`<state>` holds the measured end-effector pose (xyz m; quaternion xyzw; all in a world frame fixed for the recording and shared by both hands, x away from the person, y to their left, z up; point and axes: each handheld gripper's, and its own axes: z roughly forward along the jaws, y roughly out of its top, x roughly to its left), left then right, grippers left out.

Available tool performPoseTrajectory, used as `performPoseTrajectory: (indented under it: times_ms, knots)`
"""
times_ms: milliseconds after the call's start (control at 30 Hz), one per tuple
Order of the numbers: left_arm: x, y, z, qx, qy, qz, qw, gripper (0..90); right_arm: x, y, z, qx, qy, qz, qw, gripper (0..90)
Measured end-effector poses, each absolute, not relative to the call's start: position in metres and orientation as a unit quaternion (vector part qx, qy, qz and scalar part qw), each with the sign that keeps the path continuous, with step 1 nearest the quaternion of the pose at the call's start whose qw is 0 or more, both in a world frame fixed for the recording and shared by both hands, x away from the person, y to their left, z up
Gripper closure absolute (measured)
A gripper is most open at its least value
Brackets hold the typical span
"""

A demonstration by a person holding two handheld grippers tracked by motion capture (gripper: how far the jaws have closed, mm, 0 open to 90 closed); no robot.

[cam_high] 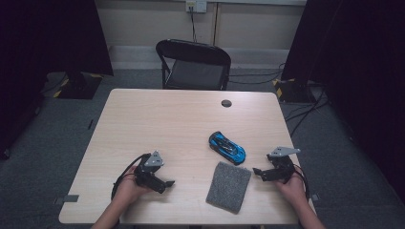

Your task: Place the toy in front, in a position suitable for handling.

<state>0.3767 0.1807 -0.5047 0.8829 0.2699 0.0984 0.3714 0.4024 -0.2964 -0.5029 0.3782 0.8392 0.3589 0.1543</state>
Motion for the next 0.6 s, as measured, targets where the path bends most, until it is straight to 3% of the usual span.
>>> performPoseTrajectory:
  times_ms: [267, 333, 400, 600]
  knots:
    - [0.375, 0.185, -0.504, 0.882, 0.268, 0.099, 0.374, 1.1, 0.404, -0.295, -0.503, 0.38, 0.839, 0.358, 0.155, 10.2]
    - [0.374, 0.187, -0.503, 0.879, 0.269, 0.1, 0.382, 7.1, 0.404, -0.295, -0.503, 0.38, 0.839, 0.358, 0.155, 10.1]
    - [0.373, 0.188, -0.499, 0.876, 0.281, 0.094, 0.38, 18.6, 0.404, -0.295, -0.503, 0.38, 0.838, 0.358, 0.156, 10.1]
    - [0.369, 0.177, -0.491, 0.875, 0.258, 0.065, 0.404, 21.1, 0.406, -0.294, -0.503, 0.38, 0.838, 0.358, 0.155, 10.1]
